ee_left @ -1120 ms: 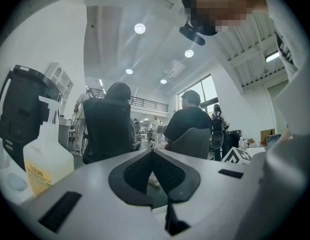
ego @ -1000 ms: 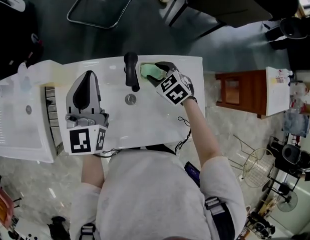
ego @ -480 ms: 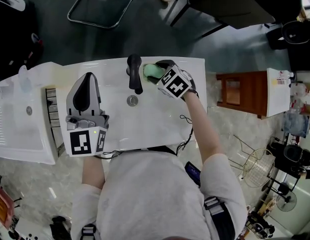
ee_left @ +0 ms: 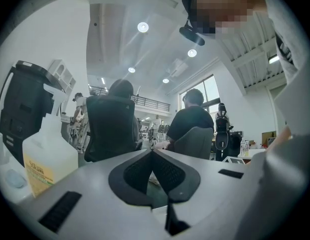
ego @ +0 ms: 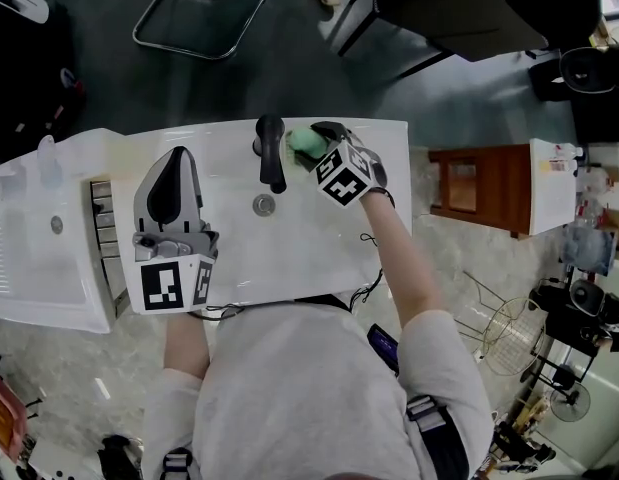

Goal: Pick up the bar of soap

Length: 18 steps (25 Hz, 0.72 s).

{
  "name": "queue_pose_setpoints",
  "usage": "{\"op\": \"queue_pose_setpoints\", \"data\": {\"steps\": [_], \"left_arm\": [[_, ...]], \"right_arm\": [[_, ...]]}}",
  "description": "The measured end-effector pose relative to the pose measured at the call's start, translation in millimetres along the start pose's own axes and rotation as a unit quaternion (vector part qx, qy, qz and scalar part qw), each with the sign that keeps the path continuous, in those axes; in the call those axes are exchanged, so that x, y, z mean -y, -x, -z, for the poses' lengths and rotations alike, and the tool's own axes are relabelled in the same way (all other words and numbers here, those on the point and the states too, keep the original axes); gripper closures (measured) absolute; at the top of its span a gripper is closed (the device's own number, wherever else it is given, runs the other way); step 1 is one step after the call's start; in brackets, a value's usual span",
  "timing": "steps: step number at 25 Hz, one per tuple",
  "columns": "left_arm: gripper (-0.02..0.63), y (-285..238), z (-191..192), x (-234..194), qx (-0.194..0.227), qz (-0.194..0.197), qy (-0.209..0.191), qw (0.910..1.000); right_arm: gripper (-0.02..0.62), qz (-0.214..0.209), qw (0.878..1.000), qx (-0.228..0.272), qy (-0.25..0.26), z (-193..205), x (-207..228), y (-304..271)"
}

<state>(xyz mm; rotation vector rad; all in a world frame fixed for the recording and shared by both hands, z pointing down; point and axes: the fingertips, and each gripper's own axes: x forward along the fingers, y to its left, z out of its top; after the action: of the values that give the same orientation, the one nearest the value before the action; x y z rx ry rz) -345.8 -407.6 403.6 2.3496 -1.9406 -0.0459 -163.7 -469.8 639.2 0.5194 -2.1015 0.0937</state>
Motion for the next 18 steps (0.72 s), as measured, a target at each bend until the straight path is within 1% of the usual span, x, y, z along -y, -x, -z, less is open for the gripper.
{"op": "queue_pose_setpoints", "data": {"steps": [5, 7, 10, 11, 12, 14, 15, 18], "left_arm": [[0.598, -1.2, 0.0, 0.5, 0.0, 0.002, 0.001, 1.0], [0.598, -1.2, -0.3, 0.5, 0.0, 0.003, -0.001, 1.0], [0.598, -0.9, 0.3, -1.0, -0.002, 0.002, -0.002, 1.0], [0.598, -0.6, 0.8, -1.6, -0.002, 0.002, -0.001, 1.0], [0.598, -0.3, 1.2, -2.3, -0.002, 0.001, 0.001, 1.0], [0.598, -0.1, 1.7, -3.7, -0.002, -0.001, 0.004, 1.0], [0.598, -0.2, 2.0, -4.1, -0.002, -0.001, 0.005, 1.0], [0.598, -1.0, 2.0, -3.6, -0.001, 0.0, 0.008, 1.0]], "right_arm": [[0.347, 0.033, 0.999, 0.006, 0.016, -1.1, 1.7, -1.3], [0.35, 0.051, 0.998, 0.002, 0.036, -2.2, 0.8, -0.3], [0.353, 0.076, 0.994, -0.005, 0.083, -3.5, -2.5, 0.8], [0.354, 0.077, 0.993, -0.006, 0.084, -2.8, -3.9, 0.5], [0.354, 0.07, 0.995, -0.006, 0.071, -1.5, -4.6, -0.5], [0.354, 0.043, 0.999, -0.005, 0.022, 0.6, -2.4, -2.7], [0.353, 0.033, 0.999, -0.003, 0.006, 0.4, -0.2, -3.4], [0.354, 0.027, 1.0, 0.009, 0.001, -1.8, 4.1, -4.5]]}}
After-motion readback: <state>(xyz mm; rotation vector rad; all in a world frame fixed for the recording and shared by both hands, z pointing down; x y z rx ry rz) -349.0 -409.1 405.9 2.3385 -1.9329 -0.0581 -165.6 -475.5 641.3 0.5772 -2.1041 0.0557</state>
